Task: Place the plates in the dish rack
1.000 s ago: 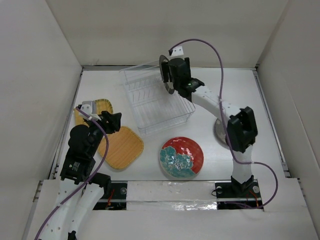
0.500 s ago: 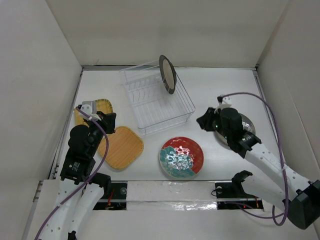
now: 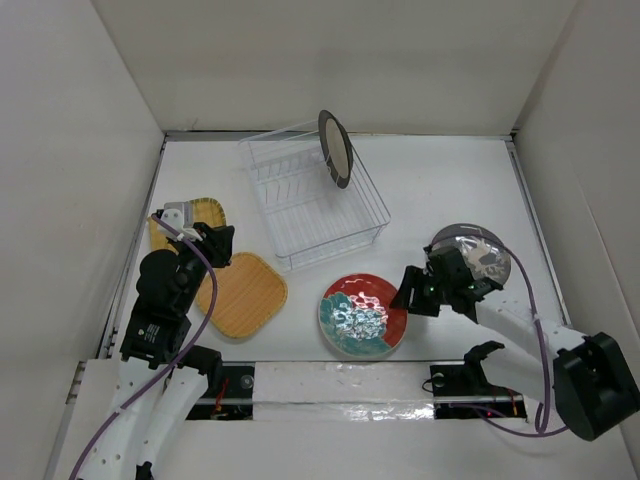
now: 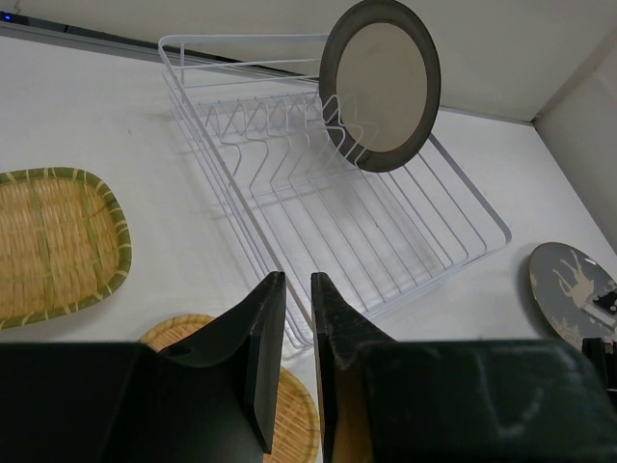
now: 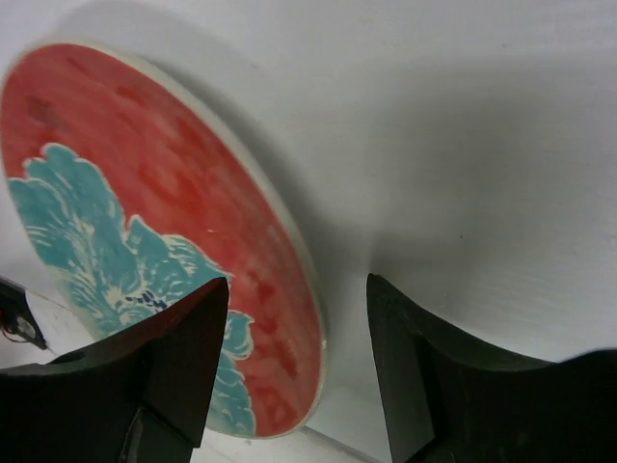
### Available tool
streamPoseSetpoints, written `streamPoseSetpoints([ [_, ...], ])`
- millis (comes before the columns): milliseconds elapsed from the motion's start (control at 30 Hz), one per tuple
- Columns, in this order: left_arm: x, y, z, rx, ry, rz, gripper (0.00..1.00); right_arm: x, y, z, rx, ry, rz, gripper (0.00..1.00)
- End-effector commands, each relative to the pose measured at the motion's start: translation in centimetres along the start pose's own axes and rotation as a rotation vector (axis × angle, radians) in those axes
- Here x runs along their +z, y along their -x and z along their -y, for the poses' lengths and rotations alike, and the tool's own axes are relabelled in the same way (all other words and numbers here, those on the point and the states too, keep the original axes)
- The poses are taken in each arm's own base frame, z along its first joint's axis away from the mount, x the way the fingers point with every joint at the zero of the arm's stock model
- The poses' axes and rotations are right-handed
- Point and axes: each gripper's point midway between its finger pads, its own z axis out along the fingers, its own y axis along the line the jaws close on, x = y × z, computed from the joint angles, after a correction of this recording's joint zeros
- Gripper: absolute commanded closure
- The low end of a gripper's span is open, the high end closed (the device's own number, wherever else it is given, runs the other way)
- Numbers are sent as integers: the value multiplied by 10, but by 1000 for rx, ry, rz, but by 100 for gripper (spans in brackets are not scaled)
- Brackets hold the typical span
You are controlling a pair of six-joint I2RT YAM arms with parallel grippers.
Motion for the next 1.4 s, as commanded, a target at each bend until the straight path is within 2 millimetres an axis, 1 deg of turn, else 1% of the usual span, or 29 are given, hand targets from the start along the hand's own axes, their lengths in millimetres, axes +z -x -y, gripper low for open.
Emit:
streamPoseSetpoints([
  [0,0,15,3,-1,-11,51,85,12,-10,-9,17,116,-68,38],
  [33,1,14,3,-1,-11,46,85,15,-12,-7,32,117,-85,43],
  [100,1,15,4,-1,-11,48,85,24,-19,-9,31,162,-127,44],
  [167,1,13,3,0,-8,44,85,29,-19,-10,29,177,-131,52],
  [200,1,13,2,0,-7,44,85,32,-24,-9,36,185,-158,53],
  [300,1,14,2,0,-1,48,85,39,-29,-5,51,174,-180,78],
  [333,0,13,1,-1,4,47,85,40,-31,-3,57,170,-189,94],
  [367,0,13,0,-1,6,46,85,40,-32,-3,61,169,-194,99],
  [500,-1,14,1,-2,2,51,84,29,-28,-13,17,200,-180,100],
  [533,-1,14,1,-2,4,51,84,17,-23,-22,-15,226,-153,100],
  [567,0,15,1,-2,3,53,84,6,-12,-39,-56,273,-117,100],
  [633,1,13,0,-1,5,47,84,-20,-6,-72,-138,390,-79,100],
  [667,1,13,0,-3,6,46,84,-46,9,-99,-196,471,-9,100],
  [767,2,12,0,-4,8,40,84,-98,22,-145,-308,636,66,100],
  [800,1,13,0,-4,7,43,84,-123,42,-168,-351,679,154,100],
  [867,-1,15,1,-5,1,54,84,-154,66,-197,-412,747,282,100],
  [900,-1,17,2,-5,1,59,84,-175,92,-215,-425,754,389,100],
  [967,-2,19,2,-5,-2,67,83,-193,127,-235,-451,748,533,100],
  [1000,-2,19,3,-5,-4,68,83,-195,153,-237,-429,687,620,100],
  [1033,-2,18,2,-4,-2,67,83,-198,182,-252,-451,638,687,100],
  [1067,-2,18,2,-3,-1,66,83,-195,196,-259,-461,593,716,100],
  [1100,-2,17,2,-3,-2,64,83,-192,226,-254,-426,464,807,100],
  [1133,-3,17,2,-3,0,63,83,-162,247,-251,-459,342,802,100],
  [1167,-4,17,2,-5,-1,64,83,-186,271,-270,-472,309,881,100],
  [1200,-5,18,2,-5,-2,67,83,-187,291,-269,-457,213,950,100],
  [1233,-6,19,2,-4,-3,70,83,-188,305,-272,-488,149,989,100],
  [1267,-6,19,2,-4,-4,72,83,-187,326,-286,-493,115,1032,100],
  [1333,-4,20,-3,-4,29,77,83,-190,352,-286,-502,-24,1103,100],
  [1367,-4,19,-1,-4,20,74,83,-164,359,-291,-526,-78,1082,100],
])
